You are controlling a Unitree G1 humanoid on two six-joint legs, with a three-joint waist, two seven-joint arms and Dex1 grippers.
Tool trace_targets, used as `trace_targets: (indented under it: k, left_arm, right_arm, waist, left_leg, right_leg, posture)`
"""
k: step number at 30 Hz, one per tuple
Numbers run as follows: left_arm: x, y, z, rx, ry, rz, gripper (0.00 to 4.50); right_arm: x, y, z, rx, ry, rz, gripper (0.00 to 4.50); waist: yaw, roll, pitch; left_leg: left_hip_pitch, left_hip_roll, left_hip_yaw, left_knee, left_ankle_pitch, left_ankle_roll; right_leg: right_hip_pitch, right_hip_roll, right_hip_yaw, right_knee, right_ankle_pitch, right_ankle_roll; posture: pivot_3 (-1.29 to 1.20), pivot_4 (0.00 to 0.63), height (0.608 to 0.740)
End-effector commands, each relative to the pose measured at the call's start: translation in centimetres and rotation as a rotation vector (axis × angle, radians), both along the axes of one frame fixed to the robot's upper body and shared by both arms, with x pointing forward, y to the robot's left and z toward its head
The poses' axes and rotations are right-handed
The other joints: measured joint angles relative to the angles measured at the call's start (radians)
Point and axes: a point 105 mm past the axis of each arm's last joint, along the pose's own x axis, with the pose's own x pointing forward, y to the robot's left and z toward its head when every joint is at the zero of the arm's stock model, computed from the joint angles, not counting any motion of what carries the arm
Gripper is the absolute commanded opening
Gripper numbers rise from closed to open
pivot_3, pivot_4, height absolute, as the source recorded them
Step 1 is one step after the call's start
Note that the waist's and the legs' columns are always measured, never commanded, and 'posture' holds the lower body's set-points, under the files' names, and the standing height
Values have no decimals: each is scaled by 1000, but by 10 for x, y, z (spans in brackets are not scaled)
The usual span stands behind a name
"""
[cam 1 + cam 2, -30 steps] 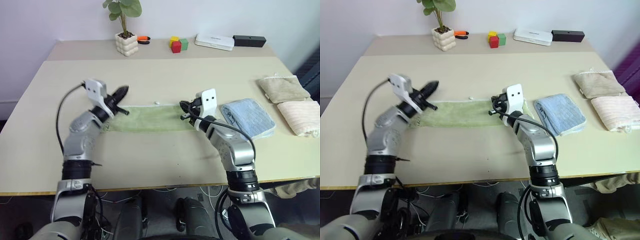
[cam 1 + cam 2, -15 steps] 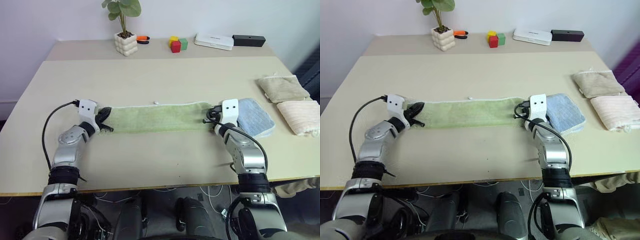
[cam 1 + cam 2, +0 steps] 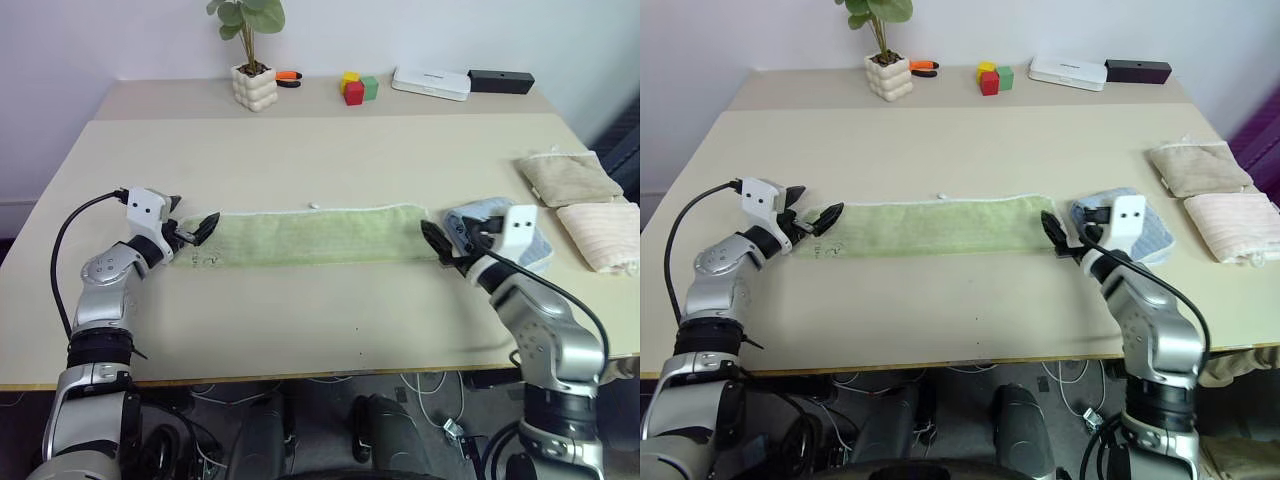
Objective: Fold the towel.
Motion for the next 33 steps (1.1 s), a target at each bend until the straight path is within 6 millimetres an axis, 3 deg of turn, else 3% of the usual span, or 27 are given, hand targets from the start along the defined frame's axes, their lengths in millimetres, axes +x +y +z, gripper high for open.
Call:
trace_targets:
  k: [1, 2, 7, 13, 22, 25, 29, 32, 33]
  left_arm:
    - [-13, -18, 32, -6, -95, -192, 4442]
    - [-18, -24, 38, -1, -107, -251, 4442]
    - [-34, -39, 50, 14, -96, -446, 4442]
    - [-63, -53, 49, 35, -5, -663, 4442]
    - [-67, -54, 52, 37, -3, -660, 4442]
    - [-67, -53, 53, 33, -15, -636, 4442]
    - [-68, -52, 52, 33, -24, -607, 4442]
    - [-69, -51, 50, 37, -25, -593, 4500]
    - [-70, -51, 50, 36, -25, -592, 4500]
  right_arm:
    - [-23, 18, 9, 186, 42, 122, 4500]
    - [-28, 20, 5, 265, 80, 131, 4500]
    - [-36, 15, -10, 285, 181, 73, 4500]
    - [-22, 8, -26, 369, 259, -64, 4500]
    - [1, 3, -33, 563, 297, -158, 4500]
    - [7, 8, -44, 455, 337, -138, 4500]
    - [16, 7, -52, 483, 353, -164, 4500]
    - [25, 11, -49, 531, 339, -176, 3680]
    - [28, 14, -49, 538, 341, -181, 3212]
  waist:
    - [0, 0, 0]
    - [0, 0, 0]
    - [2, 0, 0]
    - [0, 0, 0]
    - [-1, 1, 0]
    - [-2, 0, 0]
    - [-2, -1, -1]
    - [-3, -1, -1]
    - [-3, -1, -1]
  left_leg:
    - [0, 0, -1, 0, 0, 0]
    - [0, 0, -1, 0, 0, 0]
    - [0, 0, 0, -1, 0, 1]
    - [0, 0, 0, -4, -1, 1]
    - [0, -1, 1, -6, 0, 1]
    - [1, -1, 1, -7, 0, 1]
    - [2, -1, 1, -7, 0, 1]
    - [3, 0, 1, -7, 0, 1]
    - [3, 0, 1, -7, 0, 1]
  right_leg:
    - [0, 0, 0, 0, 0, 0]
    - [0, 0, 0, 0, 0, 0]
    - [0, -1, 0, -4, 0, 0]
    - [1, 0, 0, -8, 0, 0]
    - [1, 0, 1, -10, 0, 0]
    - [1, 0, 1, -10, 0, 0]
    - [2, 1, 1, -10, 0, 0]
    - [3, 1, 1, -10, 0, 0]
    - [2, 1, 1, -10, 0, 0]
  posture:
    - [0, 150, 740]
    - [0, 150, 740]
    - [0, 150, 740]
    - [0, 150, 740]
    - [0, 150, 740]
    - [0, 150, 740]
    - [0, 150, 740]
    - [0, 150, 740]
    - [0, 150, 740]
